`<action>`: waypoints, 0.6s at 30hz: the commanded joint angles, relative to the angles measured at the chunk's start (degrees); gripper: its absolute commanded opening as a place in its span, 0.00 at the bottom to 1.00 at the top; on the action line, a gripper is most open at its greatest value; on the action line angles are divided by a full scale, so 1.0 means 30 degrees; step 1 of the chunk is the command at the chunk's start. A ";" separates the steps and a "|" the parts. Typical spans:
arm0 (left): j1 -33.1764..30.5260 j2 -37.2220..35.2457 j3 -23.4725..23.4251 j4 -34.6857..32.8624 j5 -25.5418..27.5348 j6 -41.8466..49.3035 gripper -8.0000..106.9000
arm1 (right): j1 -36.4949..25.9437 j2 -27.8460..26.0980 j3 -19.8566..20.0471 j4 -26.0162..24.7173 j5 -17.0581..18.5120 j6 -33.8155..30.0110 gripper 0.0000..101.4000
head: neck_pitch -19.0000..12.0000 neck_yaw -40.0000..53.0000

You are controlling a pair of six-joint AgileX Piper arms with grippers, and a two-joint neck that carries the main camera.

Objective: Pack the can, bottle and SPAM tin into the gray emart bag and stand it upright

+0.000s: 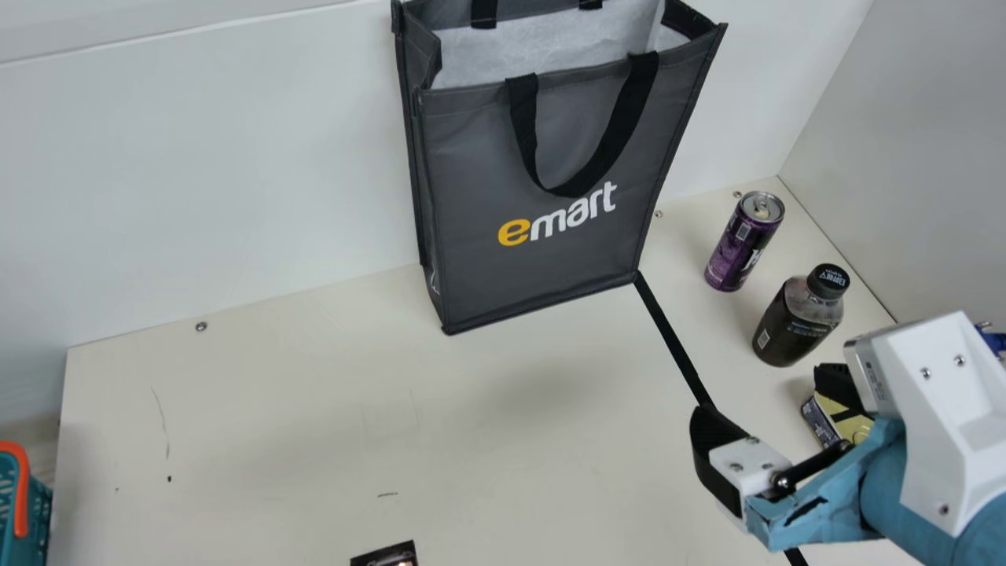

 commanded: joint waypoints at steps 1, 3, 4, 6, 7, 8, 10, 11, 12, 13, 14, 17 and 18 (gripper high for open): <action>0.0000 0.0000 0.0000 0.0000 0.0000 0.0000 0.85 | 0.0000 0.0000 0.0000 0.0000 0.0000 0.0000 0.94 | -0.0462 -0.0046; 0.0000 0.0000 0.0000 0.0000 0.0000 0.0000 0.85 | 0.0000 0.0000 0.0000 0.0000 0.0000 0.0000 0.94 | -0.0462 -0.0046; 0.0000 0.0000 0.0000 0.0000 0.0000 0.0000 0.85 | 0.0000 0.0000 0.0000 0.0000 0.0000 0.0000 0.94 | -0.0462 -0.0046; 0.0000 0.0000 0.0000 0.0000 0.0000 0.0000 0.85 | 0.0000 0.0000 0.0000 0.0000 0.0000 0.0000 0.94 | -0.0462 -0.0046; 0.0000 0.0000 0.0000 0.0000 0.0000 0.0000 0.85 | 0.0000 0.0000 0.0000 0.0000 0.0000 0.0000 0.94 | -0.0462 -0.0046; 0.0000 0.0000 0.0000 0.0000 0.0000 0.0000 0.85 | 0.0000 0.0000 0.0000 0.0000 0.0000 0.0000 0.94 | -0.0462 -0.0046; 0.0000 0.0000 0.0000 0.0000 0.0000 0.0000 0.85 | 0.0000 0.0000 0.0000 0.0000 0.0000 0.0000 0.94 | -0.0462 -0.0046; 0.0000 0.0000 0.0000 0.0000 0.0000 0.0000 0.85 | 0.0000 0.0000 0.0000 0.0000 0.0000 0.0000 0.94 | -0.0462 -0.0046; 0.0000 0.0000 0.0000 0.0000 0.0000 0.0000 0.85 | 0.0000 0.0000 0.0000 0.0000 0.0000 0.0000 0.94 | -0.0462 -0.0046; 0.0000 0.0000 0.0000 0.0000 0.0000 0.0000 0.85 | 0.0000 0.0000 0.0000 0.0000 0.0000 0.0000 0.94 | -0.0462 -0.0046; 0.0000 0.0000 0.0000 0.0000 0.0000 0.0000 0.85 | 0.0000 0.0000 0.0000 0.0000 0.0000 0.0000 0.94 | -0.0462 -0.0046; 0.0000 0.0000 0.0000 0.0000 0.0000 0.0000 0.85 | 0.0000 0.0000 0.0000 0.0000 0.0000 0.0000 0.94 | -0.0462 -0.0046; 0.0000 0.0000 0.0000 0.0000 0.0000 0.0000 0.85 | 0.0000 0.0000 0.0000 0.0000 0.0000 0.0000 0.94 | -0.0462 -0.0046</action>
